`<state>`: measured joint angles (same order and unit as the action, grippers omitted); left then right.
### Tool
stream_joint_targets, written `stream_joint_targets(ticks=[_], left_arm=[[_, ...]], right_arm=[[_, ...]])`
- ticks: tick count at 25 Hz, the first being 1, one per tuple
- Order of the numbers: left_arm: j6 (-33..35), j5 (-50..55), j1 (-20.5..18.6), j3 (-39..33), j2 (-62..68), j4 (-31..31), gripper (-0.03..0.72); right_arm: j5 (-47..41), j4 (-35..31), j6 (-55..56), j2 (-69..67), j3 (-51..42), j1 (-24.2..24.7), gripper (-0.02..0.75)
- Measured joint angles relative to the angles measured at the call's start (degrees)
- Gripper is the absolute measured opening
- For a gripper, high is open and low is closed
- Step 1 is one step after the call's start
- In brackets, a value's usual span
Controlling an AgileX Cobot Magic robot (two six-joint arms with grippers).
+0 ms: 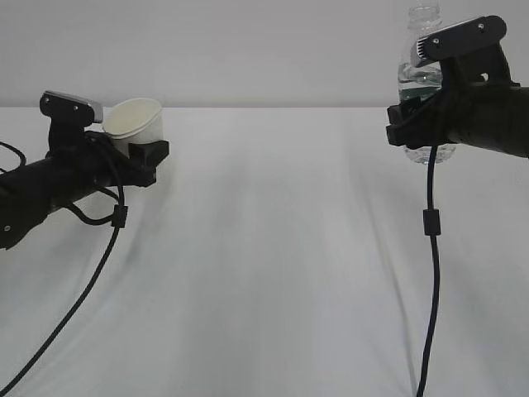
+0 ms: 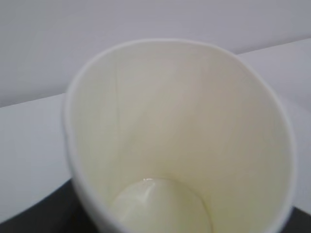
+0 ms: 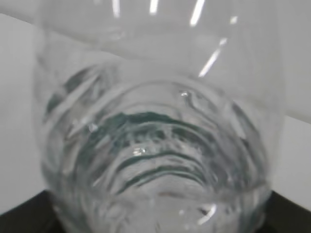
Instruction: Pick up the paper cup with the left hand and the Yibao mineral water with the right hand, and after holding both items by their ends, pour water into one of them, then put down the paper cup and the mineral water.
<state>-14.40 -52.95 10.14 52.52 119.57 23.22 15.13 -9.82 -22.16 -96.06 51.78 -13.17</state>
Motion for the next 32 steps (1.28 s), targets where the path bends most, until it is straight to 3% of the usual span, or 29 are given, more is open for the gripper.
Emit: stream_joint_targets(ticks=[10, 16, 24, 32], left_arm=[[-14.52, -1.98, 0.00, -0.23, -3.94, 21.67, 0.440], [-19.99, -6.20, 1.72, -0.23, -4.03, 30.13, 0.439], [-20.83, -6.42, 6.48, -0.23, -4.27, 33.15, 0.439], [-23.18, -3.44, 7.19, -0.23, -9.97, 34.89, 0.439]], right_arm=[[-0.92, 1.01, 0.00, 2.39, 0.00, 0.00, 0.489], [-3.54, 1.05, 0.00, 4.73, 0.00, 0.00, 0.489], [-5.77, 3.25, 0.00, 7.34, 0.00, -1.41, 0.489], [-8.12, 4.42, 0.00, 9.21, 0.00, -3.66, 0.489]])
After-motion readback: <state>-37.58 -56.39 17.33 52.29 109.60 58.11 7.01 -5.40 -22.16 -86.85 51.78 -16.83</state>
